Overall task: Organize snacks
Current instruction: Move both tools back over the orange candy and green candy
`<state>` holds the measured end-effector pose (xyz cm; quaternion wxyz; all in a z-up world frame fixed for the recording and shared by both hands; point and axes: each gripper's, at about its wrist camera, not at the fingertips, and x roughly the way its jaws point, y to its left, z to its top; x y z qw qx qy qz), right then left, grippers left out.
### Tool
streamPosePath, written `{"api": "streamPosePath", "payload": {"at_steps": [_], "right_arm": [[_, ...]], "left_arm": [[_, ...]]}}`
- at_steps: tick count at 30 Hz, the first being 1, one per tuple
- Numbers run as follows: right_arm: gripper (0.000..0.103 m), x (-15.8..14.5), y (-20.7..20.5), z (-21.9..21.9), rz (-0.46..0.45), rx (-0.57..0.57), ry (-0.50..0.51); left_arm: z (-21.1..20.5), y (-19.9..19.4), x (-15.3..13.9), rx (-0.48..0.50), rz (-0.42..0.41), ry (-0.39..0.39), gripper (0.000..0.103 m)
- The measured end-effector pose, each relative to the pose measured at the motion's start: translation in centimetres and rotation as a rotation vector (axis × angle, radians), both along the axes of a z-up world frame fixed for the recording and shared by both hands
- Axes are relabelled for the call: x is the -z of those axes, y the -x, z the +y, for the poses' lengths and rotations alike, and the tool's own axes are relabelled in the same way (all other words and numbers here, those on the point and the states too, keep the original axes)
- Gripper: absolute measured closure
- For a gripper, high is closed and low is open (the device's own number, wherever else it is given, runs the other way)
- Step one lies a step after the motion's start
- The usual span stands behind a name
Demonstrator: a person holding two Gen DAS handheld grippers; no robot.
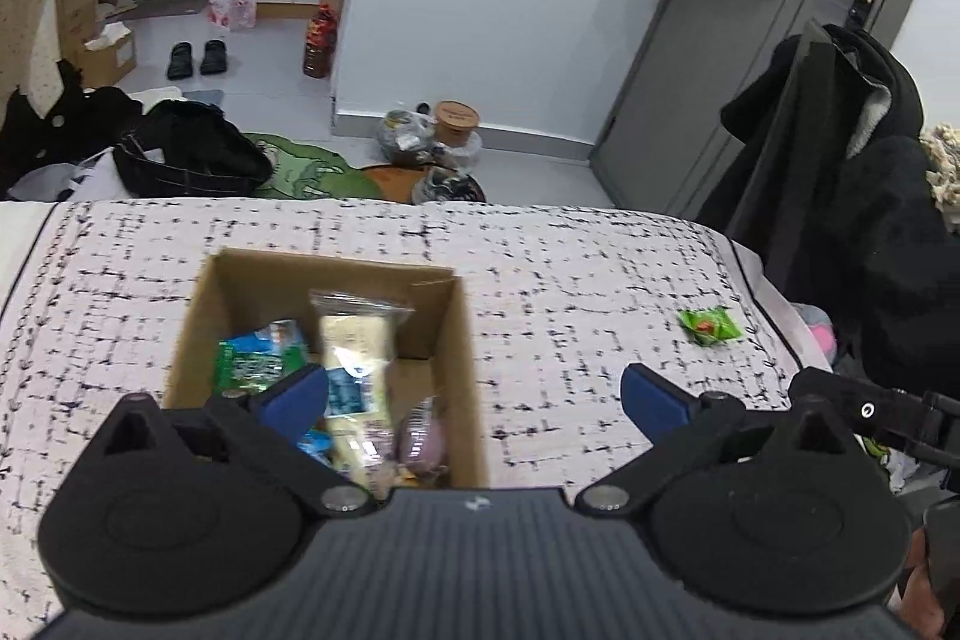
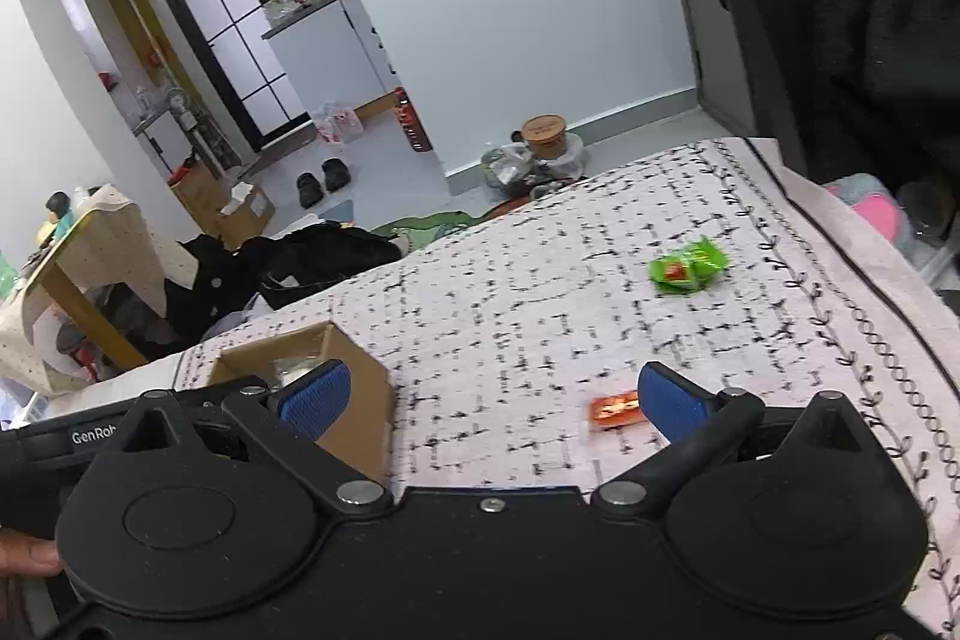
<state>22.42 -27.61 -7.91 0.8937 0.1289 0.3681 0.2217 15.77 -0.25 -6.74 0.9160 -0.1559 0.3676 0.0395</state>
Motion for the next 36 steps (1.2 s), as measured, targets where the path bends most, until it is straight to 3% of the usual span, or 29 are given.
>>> {"api": "streamPosePath", "payload": {"at_steps": [20, 36], "right_arm": [[0.000, 2.3, -1.4, -6.7, 0.039, 0.097, 0.004], [0.004, 4.9, -3.2, -9.4, 0.088, 0.125, 0.005]], "left_arm": [[-5.9, -3.8, 1.3, 0.103, 0.038, -0.003, 0.000], [-10.6, -7.7, 4.3, 0.207, 0.100, 0.027, 0.005]]}}
